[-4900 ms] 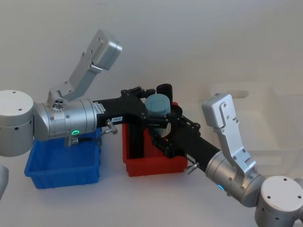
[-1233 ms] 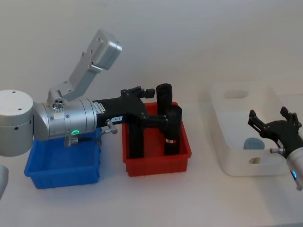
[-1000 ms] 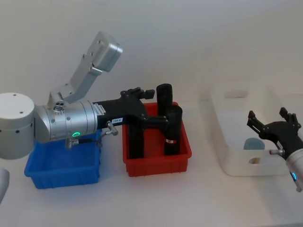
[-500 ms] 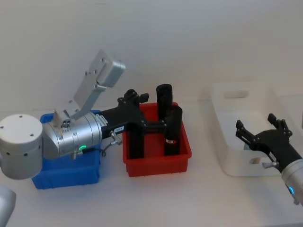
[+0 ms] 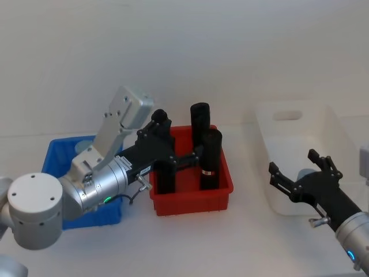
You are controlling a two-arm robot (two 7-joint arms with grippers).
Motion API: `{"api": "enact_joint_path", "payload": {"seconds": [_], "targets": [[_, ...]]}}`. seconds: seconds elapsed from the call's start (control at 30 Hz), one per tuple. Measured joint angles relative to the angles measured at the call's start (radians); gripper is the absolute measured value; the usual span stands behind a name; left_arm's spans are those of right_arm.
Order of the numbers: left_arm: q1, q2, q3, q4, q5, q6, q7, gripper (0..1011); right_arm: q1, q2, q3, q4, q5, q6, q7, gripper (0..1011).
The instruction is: Pick the cotton swabs from the blue box and place them into the white box.
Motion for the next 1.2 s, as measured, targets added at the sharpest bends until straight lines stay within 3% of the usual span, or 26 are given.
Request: {"api": "enact_joint_path", "payload": {"seconds": [0.9, 1.2], "targets": [[0.158, 0.006, 0.050, -0.047, 0.022, -0.190, 0.358, 1004, -0.014, 0.003, -0.003, -0.020, -0.002, 0.003, 0.003, 1001], [0.196, 0.007, 0.061, -0.058, 0.028, -0.235, 0.442, 1004, -0.014, 0.003, -0.003, -0.020, -0.002, 0.003, 0.003, 1001]]}}
